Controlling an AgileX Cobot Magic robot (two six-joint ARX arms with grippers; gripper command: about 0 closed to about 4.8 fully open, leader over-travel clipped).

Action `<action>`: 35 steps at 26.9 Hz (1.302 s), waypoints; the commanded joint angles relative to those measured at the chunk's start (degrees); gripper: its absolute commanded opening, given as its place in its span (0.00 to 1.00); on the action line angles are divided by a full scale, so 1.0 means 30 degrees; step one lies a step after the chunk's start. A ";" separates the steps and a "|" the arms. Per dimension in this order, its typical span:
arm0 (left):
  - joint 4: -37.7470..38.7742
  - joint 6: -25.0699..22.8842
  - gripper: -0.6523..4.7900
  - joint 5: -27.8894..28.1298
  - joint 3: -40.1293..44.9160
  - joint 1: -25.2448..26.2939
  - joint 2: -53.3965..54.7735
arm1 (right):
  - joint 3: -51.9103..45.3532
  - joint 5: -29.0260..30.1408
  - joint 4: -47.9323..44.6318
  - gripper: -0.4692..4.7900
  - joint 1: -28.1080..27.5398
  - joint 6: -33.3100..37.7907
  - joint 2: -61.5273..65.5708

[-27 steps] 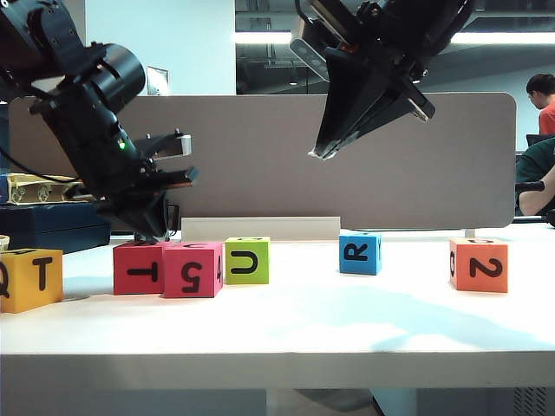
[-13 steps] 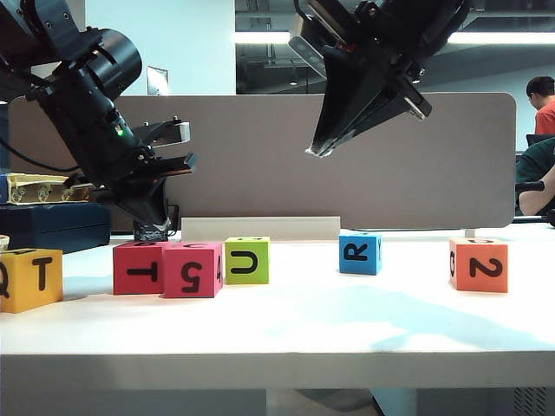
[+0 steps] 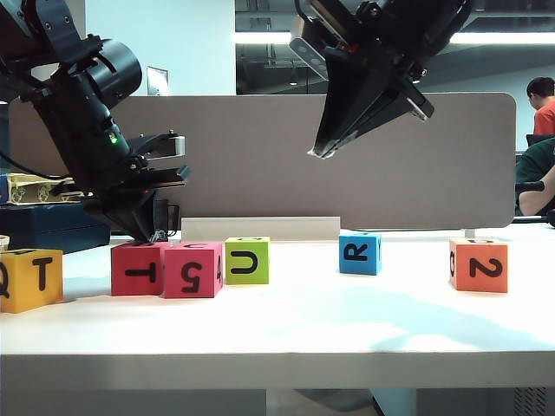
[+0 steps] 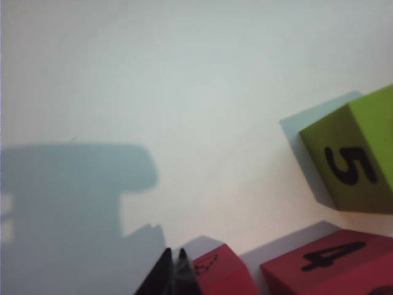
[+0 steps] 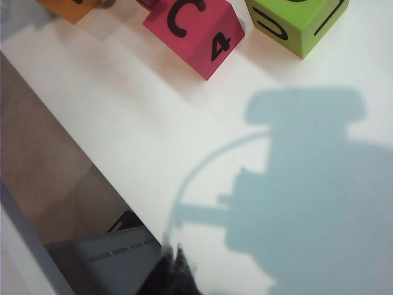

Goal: Select the appropriate blocks from the scattered letter blocks on the table and arrange them in a row to spell out "ABCD".

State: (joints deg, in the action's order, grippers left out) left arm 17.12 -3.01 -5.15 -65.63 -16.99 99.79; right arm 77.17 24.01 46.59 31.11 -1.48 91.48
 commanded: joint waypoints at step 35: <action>0.5843 -0.1668 0.19 0.1610 -0.4794 -0.0022 -0.1902 | 0.0073 -0.0022 -0.0182 0.08 0.0044 -0.0022 -0.0124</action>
State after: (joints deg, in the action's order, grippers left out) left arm 31.27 -6.42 -2.26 -79.18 -17.02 94.80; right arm 77.17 23.81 46.41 31.18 -1.48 91.48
